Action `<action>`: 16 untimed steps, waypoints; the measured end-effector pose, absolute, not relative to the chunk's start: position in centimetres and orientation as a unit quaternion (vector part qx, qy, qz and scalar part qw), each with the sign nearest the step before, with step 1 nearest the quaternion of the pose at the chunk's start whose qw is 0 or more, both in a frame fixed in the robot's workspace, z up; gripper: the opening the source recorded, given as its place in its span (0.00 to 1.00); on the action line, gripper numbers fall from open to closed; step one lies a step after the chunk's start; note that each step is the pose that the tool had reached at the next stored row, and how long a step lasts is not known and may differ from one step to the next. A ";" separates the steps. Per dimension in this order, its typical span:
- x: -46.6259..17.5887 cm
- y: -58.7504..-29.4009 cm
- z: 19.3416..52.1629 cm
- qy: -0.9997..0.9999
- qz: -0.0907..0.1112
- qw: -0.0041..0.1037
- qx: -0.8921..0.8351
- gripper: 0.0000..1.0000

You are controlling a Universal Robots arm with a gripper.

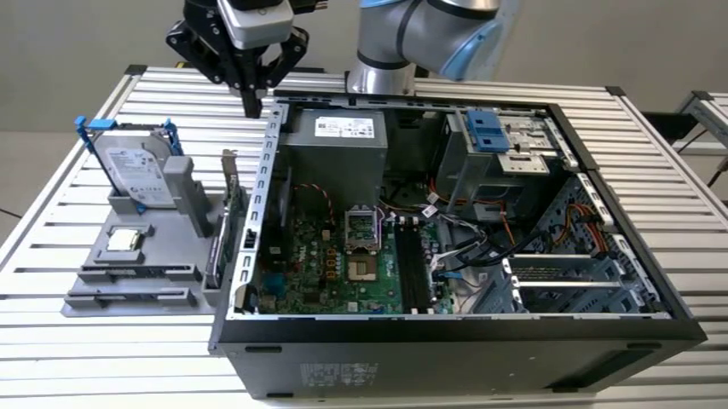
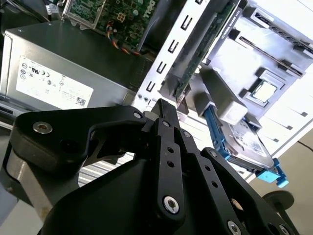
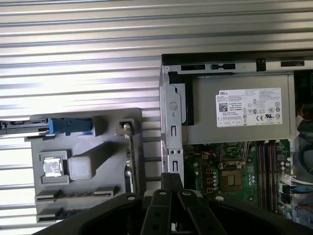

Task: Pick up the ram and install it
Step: 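Reach for the ram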

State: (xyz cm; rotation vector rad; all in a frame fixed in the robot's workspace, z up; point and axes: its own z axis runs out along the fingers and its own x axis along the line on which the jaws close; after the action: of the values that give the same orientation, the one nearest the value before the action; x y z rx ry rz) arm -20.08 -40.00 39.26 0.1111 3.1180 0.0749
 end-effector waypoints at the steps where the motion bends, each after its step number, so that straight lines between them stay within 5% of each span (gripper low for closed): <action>1: -20.2 -40.0 39.3 0.999 0.024 0.010 0.036 0.00; 16: -21.3 -40.0 39.2 0.999 0.024 0.010 0.036 0.00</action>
State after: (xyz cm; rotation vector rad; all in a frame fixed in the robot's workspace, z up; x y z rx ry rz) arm -21.33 -40.00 39.25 0.1110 3.1181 0.0749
